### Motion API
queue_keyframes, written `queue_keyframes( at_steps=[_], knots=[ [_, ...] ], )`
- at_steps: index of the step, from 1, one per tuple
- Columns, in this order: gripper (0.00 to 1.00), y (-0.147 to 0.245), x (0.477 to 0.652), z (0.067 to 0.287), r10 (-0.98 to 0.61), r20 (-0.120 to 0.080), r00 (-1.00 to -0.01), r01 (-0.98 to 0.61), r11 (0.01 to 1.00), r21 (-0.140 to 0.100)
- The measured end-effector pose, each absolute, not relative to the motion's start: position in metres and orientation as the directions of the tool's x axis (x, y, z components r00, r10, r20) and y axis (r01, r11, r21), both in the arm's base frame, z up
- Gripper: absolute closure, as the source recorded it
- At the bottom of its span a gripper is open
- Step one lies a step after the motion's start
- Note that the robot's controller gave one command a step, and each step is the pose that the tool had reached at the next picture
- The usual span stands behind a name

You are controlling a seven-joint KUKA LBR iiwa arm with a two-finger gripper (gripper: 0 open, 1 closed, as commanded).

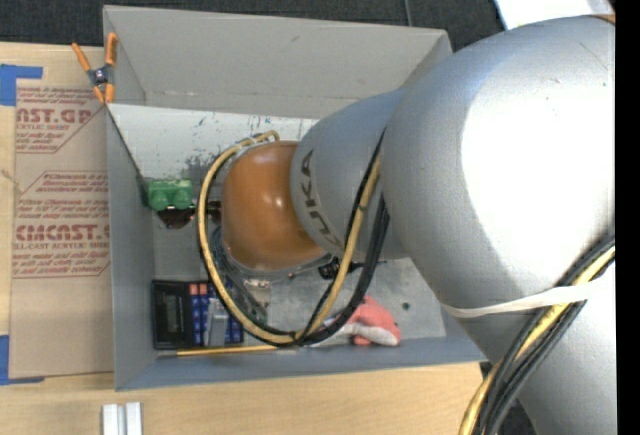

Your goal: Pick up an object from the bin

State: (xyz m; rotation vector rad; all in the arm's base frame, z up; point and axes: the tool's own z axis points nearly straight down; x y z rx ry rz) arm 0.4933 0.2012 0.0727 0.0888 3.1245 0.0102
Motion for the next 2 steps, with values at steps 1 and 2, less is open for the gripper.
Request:
queue_keyframes(
  at_steps=[1,2],
  knots=[
    [1.0,0.2,0.491,0.088,0.057,-0.009,-0.998,0.057,0.998,0.004],
    [1.0,0.201,0.491,0.113,0.057,-0.008,-0.998,0.057,0.998,0.005]
  ],
)
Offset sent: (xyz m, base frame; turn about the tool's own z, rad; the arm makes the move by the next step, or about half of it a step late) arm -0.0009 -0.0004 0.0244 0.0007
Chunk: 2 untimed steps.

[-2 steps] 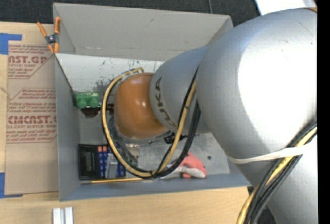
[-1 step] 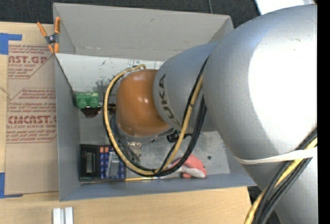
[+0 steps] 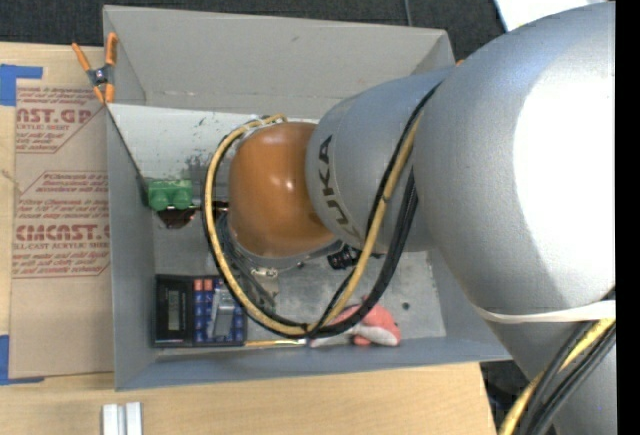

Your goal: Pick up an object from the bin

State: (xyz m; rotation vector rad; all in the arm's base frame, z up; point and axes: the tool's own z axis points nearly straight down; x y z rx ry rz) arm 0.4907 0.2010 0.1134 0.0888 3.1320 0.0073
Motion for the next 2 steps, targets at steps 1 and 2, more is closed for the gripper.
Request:
queue_keyframes(
  at_steps=[1,2],
  knots=[
    [1.0,0.2011,0.4902,0.1326,0.056,-0.006,-0.998,0.056,0.998,0.004],
    [1.0,0.2017,0.4908,0.1408,0.056,-0.008,-0.998,0.056,0.998,0.006]
  ],
)
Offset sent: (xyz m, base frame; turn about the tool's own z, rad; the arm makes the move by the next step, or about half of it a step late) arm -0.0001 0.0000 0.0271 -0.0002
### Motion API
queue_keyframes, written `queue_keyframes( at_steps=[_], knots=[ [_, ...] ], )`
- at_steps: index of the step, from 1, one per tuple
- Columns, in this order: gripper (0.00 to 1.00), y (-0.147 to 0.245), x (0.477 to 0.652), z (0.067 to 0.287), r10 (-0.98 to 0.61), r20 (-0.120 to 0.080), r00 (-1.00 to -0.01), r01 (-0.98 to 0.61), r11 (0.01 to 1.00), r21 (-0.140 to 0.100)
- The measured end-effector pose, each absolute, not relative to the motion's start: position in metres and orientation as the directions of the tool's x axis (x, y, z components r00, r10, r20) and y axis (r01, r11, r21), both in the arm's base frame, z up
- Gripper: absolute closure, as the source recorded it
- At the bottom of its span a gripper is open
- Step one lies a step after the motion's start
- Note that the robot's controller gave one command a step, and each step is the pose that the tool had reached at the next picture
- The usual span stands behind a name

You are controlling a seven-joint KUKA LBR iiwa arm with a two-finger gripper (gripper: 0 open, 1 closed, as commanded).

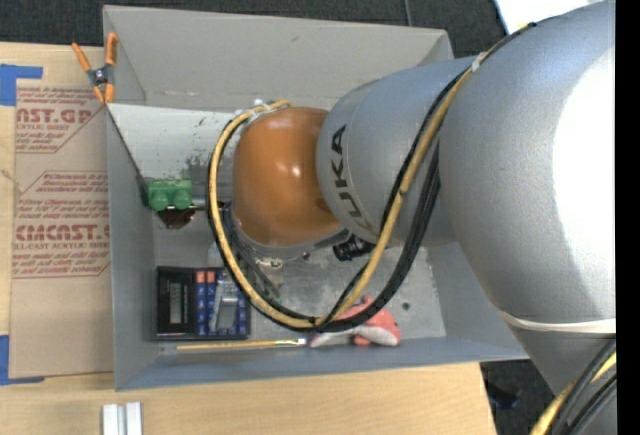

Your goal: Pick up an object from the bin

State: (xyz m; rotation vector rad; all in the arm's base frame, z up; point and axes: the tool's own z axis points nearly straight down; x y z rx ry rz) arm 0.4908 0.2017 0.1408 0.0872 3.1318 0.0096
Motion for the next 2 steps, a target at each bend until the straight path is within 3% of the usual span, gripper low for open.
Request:
queue_keyframes(
  at_steps=[1,2],
  knots=[
    [1.0,0.202,0.49,0.146,0.055,-0.005,-0.998,0.055,0.998,0.005],
    [1.0,0.202,0.489,0.171,0.055,-0.001,-0.999,0.055,0.998,0.004]
  ],
)
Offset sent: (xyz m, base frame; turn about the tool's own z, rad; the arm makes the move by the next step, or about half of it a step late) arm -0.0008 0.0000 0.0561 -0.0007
